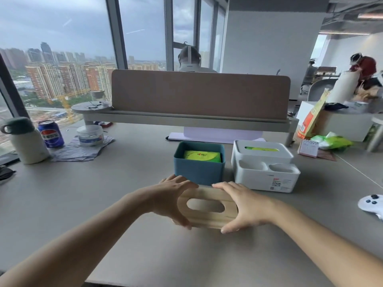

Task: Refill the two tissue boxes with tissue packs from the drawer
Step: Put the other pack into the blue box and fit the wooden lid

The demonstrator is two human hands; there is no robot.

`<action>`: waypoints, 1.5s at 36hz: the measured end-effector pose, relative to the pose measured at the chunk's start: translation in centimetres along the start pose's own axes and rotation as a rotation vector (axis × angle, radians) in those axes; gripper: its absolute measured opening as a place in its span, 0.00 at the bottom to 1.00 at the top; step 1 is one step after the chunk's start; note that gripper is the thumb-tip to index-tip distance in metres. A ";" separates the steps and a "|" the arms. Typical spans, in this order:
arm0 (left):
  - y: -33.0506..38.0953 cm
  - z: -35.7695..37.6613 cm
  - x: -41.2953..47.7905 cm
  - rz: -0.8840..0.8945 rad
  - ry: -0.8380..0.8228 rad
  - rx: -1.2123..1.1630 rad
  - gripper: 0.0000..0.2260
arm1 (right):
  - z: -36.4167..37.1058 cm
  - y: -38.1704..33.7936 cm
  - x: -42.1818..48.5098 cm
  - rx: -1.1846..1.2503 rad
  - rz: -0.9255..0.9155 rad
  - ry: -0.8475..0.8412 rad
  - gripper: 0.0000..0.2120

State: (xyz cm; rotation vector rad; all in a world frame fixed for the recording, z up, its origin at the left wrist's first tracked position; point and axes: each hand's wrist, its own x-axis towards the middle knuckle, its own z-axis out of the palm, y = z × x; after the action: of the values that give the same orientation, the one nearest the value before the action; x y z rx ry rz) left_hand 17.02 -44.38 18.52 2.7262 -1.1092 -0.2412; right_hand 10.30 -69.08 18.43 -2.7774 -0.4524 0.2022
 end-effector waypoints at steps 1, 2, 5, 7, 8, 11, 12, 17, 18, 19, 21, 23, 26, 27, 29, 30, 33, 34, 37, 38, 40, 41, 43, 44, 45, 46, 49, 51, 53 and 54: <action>0.2 -0.7 -0.2 0.008 0.010 0.005 0.47 | -0.5 -0.1 -0.1 -0.002 -0.008 0.007 0.52; 0.4 -1.4 -0.4 0.019 0.022 0.012 0.47 | -1.1 -0.2 -0.2 -0.006 -0.015 0.013 0.52; 0.7 -3.6 -0.6 0.041 0.072 0.026 0.48 | -3.0 -0.5 -0.2 -0.025 -0.044 0.048 0.52; 0.7 -5.0 -0.5 0.049 0.108 0.007 0.48 | -4.5 -0.7 0.1 -0.037 -0.055 0.081 0.52; 0.6 -5.6 -0.3 0.049 0.124 -0.008 0.47 | -5.2 -0.7 0.3 -0.043 -0.055 0.099 0.52; -0.1 -7.0 0.7 0.041 0.168 -0.062 0.47 | -7.1 -0.7 1.3 -0.035 -0.037 0.140 0.53; -0.4 -7.3 1.1 0.037 0.177 -0.075 0.48 | -7.5 -0.7 1.7 -0.028 -0.029 0.145 0.54; -2.1 -8.2 3.6 0.017 0.197 -0.076 0.48 | -8.9 -0.4 4.1 -0.041 0.002 0.141 0.56; -2.4 -8.3 4.1 0.015 0.200 -0.076 0.48 | -9.0 -0.2 4.7 -0.041 0.007 0.142 0.57; -2.7 -8.5 4.5 0.014 0.204 -0.075 0.47 | -9.1 0.0 5.2 -0.041 0.012 0.143 0.57; -3.3 -8.9 5.5 0.007 0.205 -0.076 0.45 | -9.4 0.5 6.2 -0.043 0.018 0.145 0.57; -3.9 -9.4 6.5 -0.007 0.200 -0.082 0.45 | -9.8 0.9 7.3 -0.047 0.020 0.152 0.56; -4.9 -10.2 8.1 -0.033 0.188 -0.100 0.46 | -10.5 1.4 8.9 -0.051 0.034 0.162 0.54; -5.2 -10.4 8.5 -0.040 0.184 -0.108 0.46 | -10.7 1.6 9.5 -0.047 0.038 0.162 0.54; -5.9 -10.8 9.4 -0.057 0.170 -0.120 0.46 | -10.8 2.0 10.5 -0.030 0.048 0.157 0.54; -6.2 -10.8 9.9 -0.065 0.160 -0.124 0.46 | -10.8 2.2 11.0 -0.023 0.054 0.153 0.54; -7.1 -10.3 11.0 -0.085 0.125 -0.140 0.46 | -10.5 2.9 11.9 -0.012 0.070 0.133 0.54; -7.4 -10.0 11.3 -0.086 0.114 -0.147 0.46 | -10.3 3.2 12.1 -0.008 0.074 0.124 0.54; -8.2 -9.3 12.0 -0.088 0.088 -0.162 0.45 | -9.7 4.0 12.8 0.026 0.094 0.086 0.54; -8.4 -9.2 12.1 -0.092 0.081 -0.170 0.45 | -9.6 4.2 12.9 0.049 0.105 0.073 0.54; -8.7 -9.1 12.3 -0.093 0.066 -0.182 0.45 | -9.6 4.2 12.9 0.081 0.117 0.053 0.53; -8.9 -9.1 12.4 -0.090 0.057 -0.186 0.45 | -9.7 4.1 12.9 0.085 0.118 0.045 0.53; -9.2 -9.0 12.6 -0.091 0.034 -0.197 0.47 | -9.8 3.9 12.8 0.087 0.127 0.031 0.52; -9.3 -9.0 12.6 -0.095 0.024 -0.203 0.47 | -9.8 3.8 12.7 0.087 0.129 0.029 0.52; -9.4 -9.0 12.6 -0.099 0.014 -0.207 0.48 | -9.9 3.8 12.7 0.083 0.129 0.028 0.52; -9.4 -9.0 12.6 -0.102 0.003 -0.208 0.49 | -9.9 3.8 12.7 0.080 0.130 0.026 0.53; -9.5 -8.9 12.6 -0.108 -0.013 -0.207 0.49 | -9.9 3.8 12.7 0.083 0.135 0.025 0.52; -9.6 -8.9 12.6 -0.113 -0.020 -0.205 0.50 | -9.8 3.7 12.6 0.095 0.137 0.022 0.52; -9.7 -8.9 12.6 -0.122 -0.028 -0.208 0.51 | -9.7 3.7 12.5 0.121 0.130 0.022 0.51; -9.7 -9.0 12.6 -0.126 -0.032 -0.211 0.51 | -9.7 3.6 12.5 0.137 0.127 0.021 0.51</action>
State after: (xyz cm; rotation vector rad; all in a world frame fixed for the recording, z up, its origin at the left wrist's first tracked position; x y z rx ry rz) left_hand 34.40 -45.38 23.95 2.6131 -0.8664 -0.3968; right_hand 24.87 -71.02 25.22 -2.6726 -0.2476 0.2237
